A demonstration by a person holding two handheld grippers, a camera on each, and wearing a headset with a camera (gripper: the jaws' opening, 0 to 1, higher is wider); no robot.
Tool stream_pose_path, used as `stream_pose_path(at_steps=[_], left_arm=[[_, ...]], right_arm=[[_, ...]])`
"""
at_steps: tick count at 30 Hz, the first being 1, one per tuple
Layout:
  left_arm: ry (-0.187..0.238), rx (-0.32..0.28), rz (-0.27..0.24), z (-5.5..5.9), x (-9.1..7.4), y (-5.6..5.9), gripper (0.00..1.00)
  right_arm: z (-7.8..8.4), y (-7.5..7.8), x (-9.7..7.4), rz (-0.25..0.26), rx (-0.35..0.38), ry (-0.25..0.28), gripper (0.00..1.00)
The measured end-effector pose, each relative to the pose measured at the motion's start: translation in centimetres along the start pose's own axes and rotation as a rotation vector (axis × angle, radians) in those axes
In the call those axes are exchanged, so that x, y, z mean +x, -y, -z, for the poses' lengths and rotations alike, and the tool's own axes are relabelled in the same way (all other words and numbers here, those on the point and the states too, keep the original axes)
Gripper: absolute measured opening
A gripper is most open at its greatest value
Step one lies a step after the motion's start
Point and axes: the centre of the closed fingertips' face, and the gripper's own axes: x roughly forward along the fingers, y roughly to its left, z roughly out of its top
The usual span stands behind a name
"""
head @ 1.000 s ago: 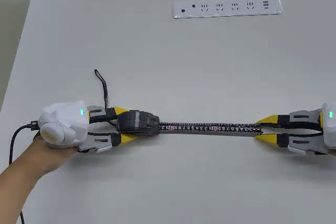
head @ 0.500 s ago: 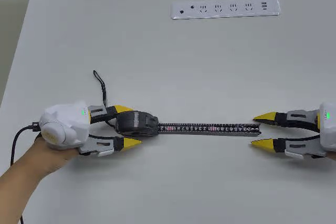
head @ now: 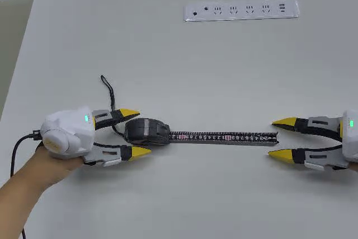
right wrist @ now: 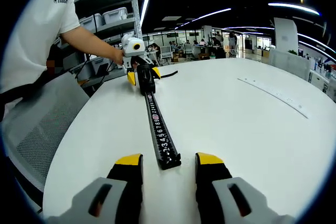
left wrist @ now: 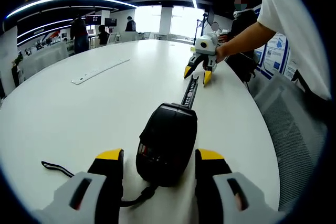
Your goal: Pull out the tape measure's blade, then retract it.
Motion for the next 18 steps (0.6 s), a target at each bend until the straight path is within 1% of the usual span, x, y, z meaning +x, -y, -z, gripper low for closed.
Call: stream_pose_path(at_steps=[4, 7, 14, 18], left_arm=[[0.0, 0.0, -0.009, -0.04, -0.14, -0.11, 0.55], [0.002, -0.002, -0.019, -0.16, -0.2, -0.25, 0.59], [-0.005, -0.01, -0.026, -0.11, -0.35, -0.21, 0.61], [-0.001, -0.017, -0.034, -0.22, -0.41, -0.24, 0.64]], right_arm=[[-0.09, -0.01, -0.06, 0.01, 0.005, 0.003, 0.4], [-0.18, 0.06, -0.07, 0.02, 0.012, 0.008, 0.43], [-0.46, 0.15, -0.13, 0.034, 0.02, 0.019, 0.47], [-0.6, 0.2, -0.2, 0.043, 0.03, 0.026, 0.5]])
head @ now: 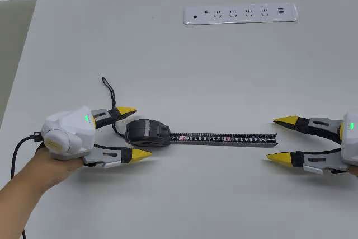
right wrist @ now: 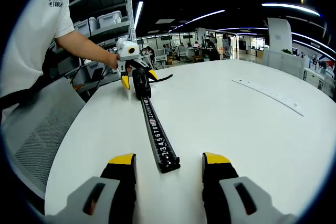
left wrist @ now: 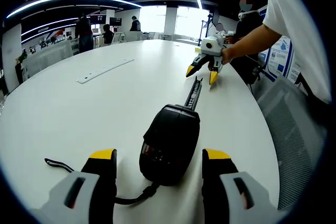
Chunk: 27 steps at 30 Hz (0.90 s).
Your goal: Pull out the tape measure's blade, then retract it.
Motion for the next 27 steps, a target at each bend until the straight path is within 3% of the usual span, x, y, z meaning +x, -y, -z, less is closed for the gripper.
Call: stream_pose_path(at_steps=[18, 27], left_arm=[[0.031, -0.022, -0.053, -0.5, -0.5, -0.3, 0.75], [0.052, -0.044, -0.088, -1.2, -1.1, -0.5, 0.77]], right_arm=[[-0.4, 0.0, -0.4, 0.045, 0.026, 0.022, 0.58], [-0.8, -0.1, -0.5, 0.087, 0.085, 0.038, 0.62]])
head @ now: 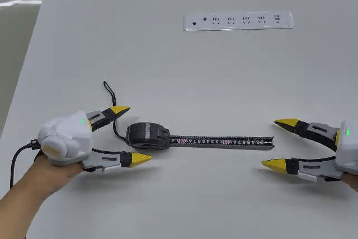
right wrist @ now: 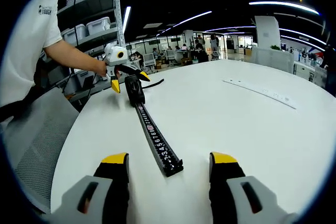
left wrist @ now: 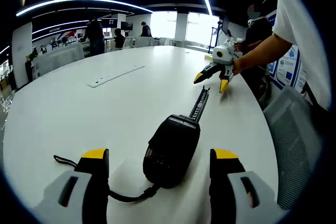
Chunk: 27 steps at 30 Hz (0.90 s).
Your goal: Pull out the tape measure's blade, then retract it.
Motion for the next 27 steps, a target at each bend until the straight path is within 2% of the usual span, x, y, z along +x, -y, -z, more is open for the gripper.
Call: stream_pose_path(at_steps=[6, 13, 27], left_arm=[[0.016, -0.027, -0.025, -0.6, -0.4, 0.1, 0.78], [0.032, -0.054, -0.053, -0.8, -1.3, 0.2, 0.77], [0.059, -0.1, -0.1, -1.4, -3.3, 1.6, 0.77]], right_arm=[[-0.8, -0.3, -0.2, 0.022, 0.01, 0.006, 0.63], [-1.4, -0.7, -0.6, 0.049, 0.037, 0.012, 0.64], [-1.7, -1.6, -2.2, 0.119, 0.097, 0.011, 0.64]])
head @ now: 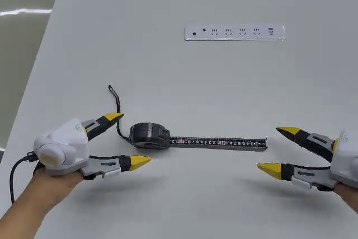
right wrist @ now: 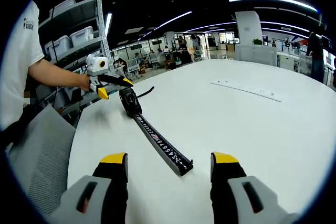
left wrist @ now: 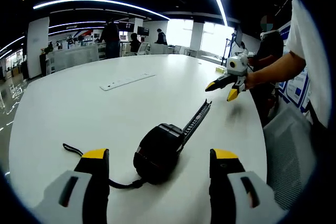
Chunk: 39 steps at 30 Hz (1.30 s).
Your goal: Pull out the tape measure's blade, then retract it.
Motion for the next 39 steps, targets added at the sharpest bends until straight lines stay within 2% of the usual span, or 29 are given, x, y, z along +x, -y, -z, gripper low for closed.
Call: stream_pose_path(at_steps=[5, 13, 23, 30, 39], left_arm=[[0.005, -0.011, -0.011, 0.1, -0.9, 0.6, 0.76], [0.015, -0.032, -0.034, 0.4, -2.3, 1.0, 0.77], [0.023, -0.05, -0.049, 1.1, -3.2, 1.5, 0.77], [0.025, -0.059, -0.065, 1.5, -3.9, 1.7, 0.77], [0.028, -0.081, -0.098, 2.6, -5.6, 2.0, 0.77]], right_arm=[[0.0, -0.3, -0.9, 0.031, 0.009, 0.002, 0.66], [0.1, -1.0, -2.1, 0.07, 0.033, 0.0, 0.72], [0.7, -1.5, -3.3, 0.11, 0.059, 0.004, 0.76], [0.7, -1.8, -3.9, 0.132, 0.071, 0.011, 0.76], [1.3, -2.4, -4.3, 0.143, 0.078, 0.014, 0.76]])
